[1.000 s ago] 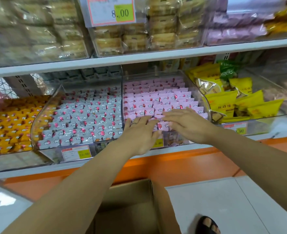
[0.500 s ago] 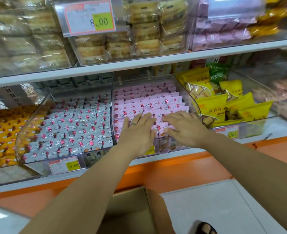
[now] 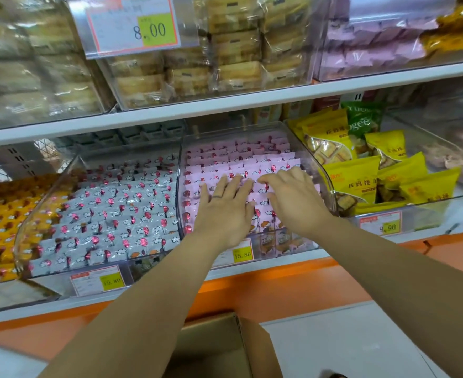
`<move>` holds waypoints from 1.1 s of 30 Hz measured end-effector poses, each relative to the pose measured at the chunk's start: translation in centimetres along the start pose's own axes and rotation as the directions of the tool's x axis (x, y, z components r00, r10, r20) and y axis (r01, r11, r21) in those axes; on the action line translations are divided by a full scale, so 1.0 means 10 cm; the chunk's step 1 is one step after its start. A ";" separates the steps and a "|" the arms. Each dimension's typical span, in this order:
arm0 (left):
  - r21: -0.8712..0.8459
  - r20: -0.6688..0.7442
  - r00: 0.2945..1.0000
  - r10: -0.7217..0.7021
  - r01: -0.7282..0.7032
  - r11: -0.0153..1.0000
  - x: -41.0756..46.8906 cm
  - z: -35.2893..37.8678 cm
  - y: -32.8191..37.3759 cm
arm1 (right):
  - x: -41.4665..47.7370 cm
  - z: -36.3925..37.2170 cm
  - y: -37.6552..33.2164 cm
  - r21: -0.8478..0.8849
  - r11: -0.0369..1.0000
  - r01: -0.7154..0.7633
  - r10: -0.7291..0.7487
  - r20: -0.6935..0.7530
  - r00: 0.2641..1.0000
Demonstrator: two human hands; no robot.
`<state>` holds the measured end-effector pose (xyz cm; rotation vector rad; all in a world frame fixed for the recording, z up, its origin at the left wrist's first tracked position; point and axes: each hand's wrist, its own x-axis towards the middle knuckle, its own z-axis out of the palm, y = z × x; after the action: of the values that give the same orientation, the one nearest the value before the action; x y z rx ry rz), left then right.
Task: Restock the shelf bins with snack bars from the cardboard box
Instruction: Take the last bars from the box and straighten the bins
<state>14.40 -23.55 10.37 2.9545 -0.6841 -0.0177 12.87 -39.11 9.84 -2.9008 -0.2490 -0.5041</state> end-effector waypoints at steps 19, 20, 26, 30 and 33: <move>-0.073 -0.058 0.982 -0.182 0.178 0.981 0.26 -0.10 -0.12 | 0.53 -0.08 0.07 -0.059 0.991 -0.123 0.136 0.411 0.902; -0.054 -0.043 0.979 -0.199 0.197 0.979 0.34 -0.11 -0.15 | 0.54 -0.05 0.08 -0.076 0.989 -0.126 0.146 0.434 0.889; 0.058 0.022 0.982 -0.188 0.186 0.981 0.47 -0.24 -0.24 | 0.78 -0.34 0.10 -0.112 0.993 -0.028 0.068 0.377 0.924; 0.007 -0.073 0.978 -0.194 0.195 0.981 0.70 -0.28 -0.35 | 1.00 -0.09 0.11 -0.081 0.996 -0.047 0.070 0.310 0.948; -0.010 -0.003 0.981 -0.194 0.194 0.981 0.85 -0.21 -0.38 | 0.98 0.15 0.14 -0.123 0.988 -0.098 0.134 0.329 0.935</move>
<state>23.72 -23.68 12.17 2.9984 -0.3918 -0.0311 22.73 -38.86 11.66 -3.0677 -0.0971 0.0031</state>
